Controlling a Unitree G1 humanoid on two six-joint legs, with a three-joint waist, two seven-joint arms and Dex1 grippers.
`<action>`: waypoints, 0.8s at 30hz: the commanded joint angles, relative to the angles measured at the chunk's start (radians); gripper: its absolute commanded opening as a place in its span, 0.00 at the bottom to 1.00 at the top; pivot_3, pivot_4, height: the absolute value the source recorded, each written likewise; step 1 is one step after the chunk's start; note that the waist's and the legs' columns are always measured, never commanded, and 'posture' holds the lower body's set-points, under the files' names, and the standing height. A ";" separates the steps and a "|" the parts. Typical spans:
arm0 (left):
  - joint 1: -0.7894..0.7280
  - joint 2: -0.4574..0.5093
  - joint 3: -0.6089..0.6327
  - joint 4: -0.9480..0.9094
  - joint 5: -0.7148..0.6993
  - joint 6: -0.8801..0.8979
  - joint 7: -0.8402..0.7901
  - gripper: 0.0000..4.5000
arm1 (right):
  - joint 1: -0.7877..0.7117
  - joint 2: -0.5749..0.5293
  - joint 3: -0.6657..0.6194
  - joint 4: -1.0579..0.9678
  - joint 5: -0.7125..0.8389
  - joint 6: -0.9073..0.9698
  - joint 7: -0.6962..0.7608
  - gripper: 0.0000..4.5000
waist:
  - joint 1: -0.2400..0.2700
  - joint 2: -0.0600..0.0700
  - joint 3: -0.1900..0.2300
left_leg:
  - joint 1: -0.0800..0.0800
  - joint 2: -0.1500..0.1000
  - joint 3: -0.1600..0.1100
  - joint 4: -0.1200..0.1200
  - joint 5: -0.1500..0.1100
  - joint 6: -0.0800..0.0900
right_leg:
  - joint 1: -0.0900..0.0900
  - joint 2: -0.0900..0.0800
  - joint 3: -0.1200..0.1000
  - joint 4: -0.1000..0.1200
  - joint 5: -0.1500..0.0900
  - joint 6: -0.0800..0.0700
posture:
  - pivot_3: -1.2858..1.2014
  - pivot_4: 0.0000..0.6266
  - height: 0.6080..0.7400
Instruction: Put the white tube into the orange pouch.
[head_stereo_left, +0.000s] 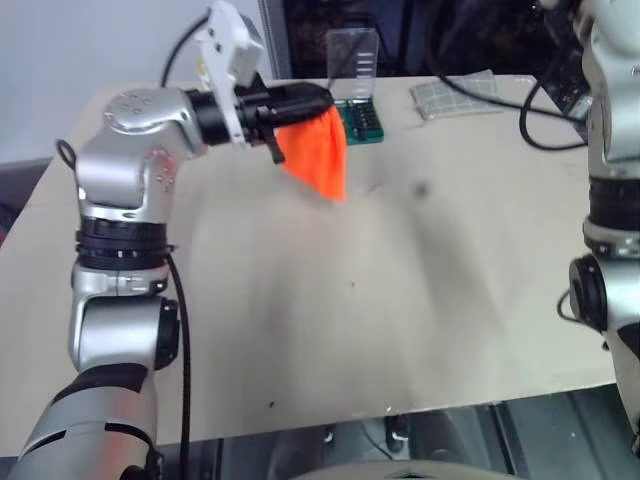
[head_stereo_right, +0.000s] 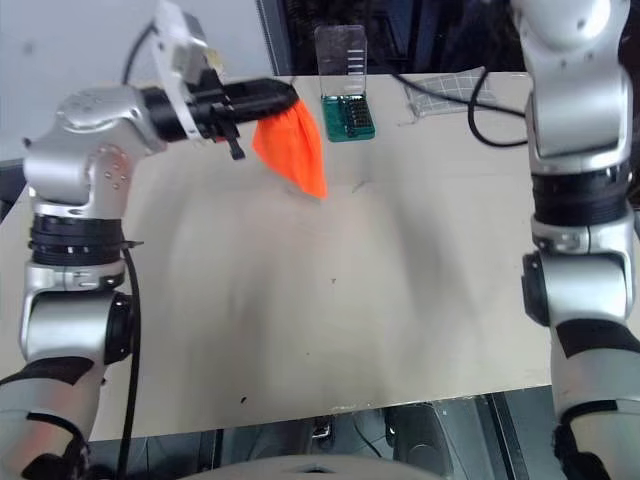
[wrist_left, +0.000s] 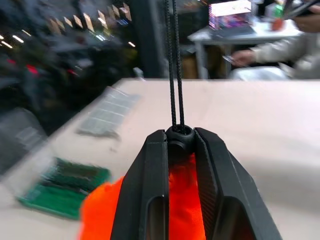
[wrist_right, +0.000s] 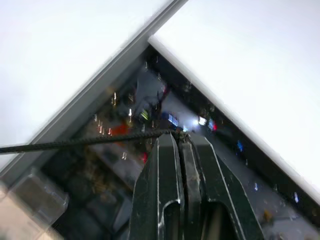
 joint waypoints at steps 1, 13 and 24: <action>0.034 -0.108 -0.153 0.145 0.129 -0.066 -0.002 0.05 | 0.182 -0.039 -0.199 -0.153 -0.031 0.139 -0.098 0.00 | 0.007 0.000 0.000 | 0.000 0.000 0.000 0.000 0.000 0.000 | 0.000 0.000 0.000 0.000 0.000 0.000 | 0.52 0.24 1.00; 0.111 -0.370 -0.128 0.325 0.211 -0.261 0.159 0.43 | 0.827 0.049 -0.293 -0.386 0.122 0.171 0.003 0.18 | -0.037 0.001 0.000 | 0.004 0.003 0.002 -0.002 0.000 0.000 | -0.004 0.009 0.010 0.002 0.000 0.001 | 0.52 0.24 1.00; 0.811 -0.229 0.301 -0.643 -0.044 0.003 0.415 1.00 | 1.315 0.008 -0.433 -0.590 0.473 0.054 0.357 0.99 | -0.028 0.003 -0.003 | 0.008 0.004 0.002 0.002 -0.006 0.006 | 0.002 0.001 0.010 0.000 -0.002 0.003 | 0.52 0.24 1.00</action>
